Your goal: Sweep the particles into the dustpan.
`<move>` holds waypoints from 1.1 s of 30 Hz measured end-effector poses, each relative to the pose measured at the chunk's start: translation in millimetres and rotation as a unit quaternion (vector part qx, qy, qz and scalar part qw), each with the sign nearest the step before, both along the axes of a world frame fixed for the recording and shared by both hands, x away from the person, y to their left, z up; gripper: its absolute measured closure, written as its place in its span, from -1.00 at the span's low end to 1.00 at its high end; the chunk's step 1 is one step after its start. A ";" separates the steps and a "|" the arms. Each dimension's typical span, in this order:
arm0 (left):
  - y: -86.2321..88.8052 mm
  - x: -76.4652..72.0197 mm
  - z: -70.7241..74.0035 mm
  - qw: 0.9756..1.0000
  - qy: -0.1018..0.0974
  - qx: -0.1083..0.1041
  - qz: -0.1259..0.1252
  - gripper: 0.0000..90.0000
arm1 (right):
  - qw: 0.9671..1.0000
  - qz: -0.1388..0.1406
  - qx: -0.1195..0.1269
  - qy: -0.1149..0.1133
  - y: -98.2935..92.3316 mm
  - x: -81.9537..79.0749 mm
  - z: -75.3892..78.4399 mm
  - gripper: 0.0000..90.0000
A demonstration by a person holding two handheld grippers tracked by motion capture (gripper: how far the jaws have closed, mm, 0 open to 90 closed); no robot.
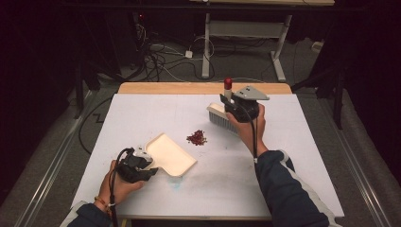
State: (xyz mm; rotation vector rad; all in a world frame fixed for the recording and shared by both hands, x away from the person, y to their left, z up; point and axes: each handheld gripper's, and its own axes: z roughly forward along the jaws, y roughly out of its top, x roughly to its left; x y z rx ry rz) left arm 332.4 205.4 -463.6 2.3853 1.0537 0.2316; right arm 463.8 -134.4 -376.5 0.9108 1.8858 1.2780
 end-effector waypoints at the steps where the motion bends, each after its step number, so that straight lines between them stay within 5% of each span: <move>1: -0.3 0.7 0.0 1.000 0.000 0.000 0.000 0.42 | 1.000 -0.001 -0.001 0.000 4.6 2.1 -1.5 0.55; 11: -6.8 5.5 -1.8 1.000 0.002 0.011 -0.005 0.42 | 1.000 0.027 -0.014 0.001 39.8 -3.9 -10.1 0.56; 33: -22.0 9.4 -1.7 0.999 0.011 0.031 0.002 0.42 | 0.996 0.085 0.009 0.011 61.9 -51.8 -18.9 0.54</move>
